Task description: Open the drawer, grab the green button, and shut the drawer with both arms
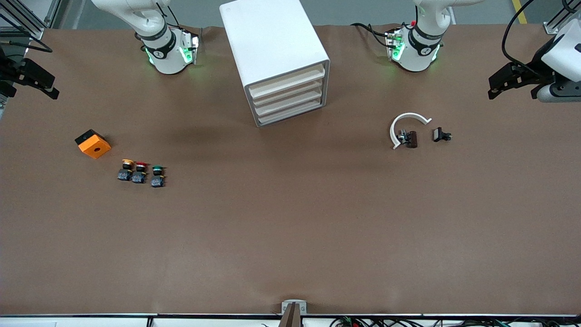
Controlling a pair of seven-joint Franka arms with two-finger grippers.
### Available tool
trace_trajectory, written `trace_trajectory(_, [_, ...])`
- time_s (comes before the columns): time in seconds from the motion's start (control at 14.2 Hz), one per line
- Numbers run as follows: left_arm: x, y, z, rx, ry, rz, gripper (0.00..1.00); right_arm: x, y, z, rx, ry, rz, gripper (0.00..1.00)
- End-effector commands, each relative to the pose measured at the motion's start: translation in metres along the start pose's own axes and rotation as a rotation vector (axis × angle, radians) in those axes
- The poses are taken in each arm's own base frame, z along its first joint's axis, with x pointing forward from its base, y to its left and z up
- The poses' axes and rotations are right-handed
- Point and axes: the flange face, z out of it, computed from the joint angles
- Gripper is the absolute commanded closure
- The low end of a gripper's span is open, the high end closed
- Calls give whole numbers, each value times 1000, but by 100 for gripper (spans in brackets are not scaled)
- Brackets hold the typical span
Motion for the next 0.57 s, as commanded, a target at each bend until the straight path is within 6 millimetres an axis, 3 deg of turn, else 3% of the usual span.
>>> trace_trajectory(0.0, [-7,-13,-9,-19,-3,-14,0,2,3,-5,14,-4,-2,0])
trace_trajectory(0.49, [-3,-17,-21,-17,24,-23,0,2,2,-5,14,-4,-3,0])
